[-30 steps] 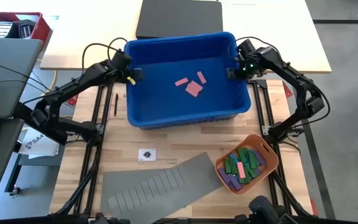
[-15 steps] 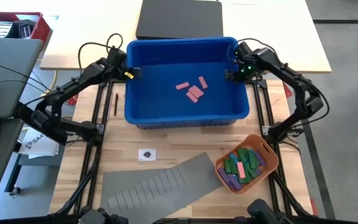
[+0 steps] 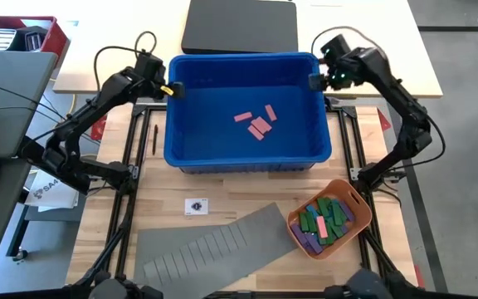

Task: Sort blocks
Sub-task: Adjust the blue bin, then put the pink block into the orange bin

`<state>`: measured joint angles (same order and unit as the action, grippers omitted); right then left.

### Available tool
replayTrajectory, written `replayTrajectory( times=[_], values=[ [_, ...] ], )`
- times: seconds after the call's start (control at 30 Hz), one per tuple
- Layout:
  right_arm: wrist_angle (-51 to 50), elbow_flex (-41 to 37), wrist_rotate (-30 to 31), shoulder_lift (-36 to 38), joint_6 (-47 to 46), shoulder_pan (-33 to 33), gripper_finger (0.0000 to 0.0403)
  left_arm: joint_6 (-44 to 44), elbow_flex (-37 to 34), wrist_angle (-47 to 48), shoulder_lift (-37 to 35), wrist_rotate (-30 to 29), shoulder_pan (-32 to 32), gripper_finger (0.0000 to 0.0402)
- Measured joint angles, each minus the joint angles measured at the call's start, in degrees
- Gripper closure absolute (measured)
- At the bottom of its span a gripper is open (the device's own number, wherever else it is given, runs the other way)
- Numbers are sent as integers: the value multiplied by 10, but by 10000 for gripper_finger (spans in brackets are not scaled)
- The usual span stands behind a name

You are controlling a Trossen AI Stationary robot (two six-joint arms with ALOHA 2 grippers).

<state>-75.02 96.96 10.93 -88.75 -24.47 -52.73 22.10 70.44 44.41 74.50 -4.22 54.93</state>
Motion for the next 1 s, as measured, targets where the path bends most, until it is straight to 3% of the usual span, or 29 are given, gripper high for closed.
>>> replayTrajectory(
  times=[0.17, 0.3, 0.53, 0.73, 0.9, 1.0],
  values=[
    [17, 89, 14, 0, 52, 7, 191, -14, 46, 2, -2, -1, 6, 163],
    [70, 126, -24, 1, 111, 39, 191, -19, 78, 6, -2, -6, 6, 164],
    [221, 59, -150, -5, 135, 119, 191, -19, 132, 14, -3, 12, -1, 164],
    [273, -18, -145, -65, 70, 143, 188, -51, 170, 40, -3, 50, -32, 164],
    [271, -3, -160, -157, 78, 134, 158, -49, 178, 63, -3, 56, -66, 164],
    [261, 14, -127, -210, 64, 126, 133, -48, 178, 81, -3, 57, -87, 164]
  ],
)
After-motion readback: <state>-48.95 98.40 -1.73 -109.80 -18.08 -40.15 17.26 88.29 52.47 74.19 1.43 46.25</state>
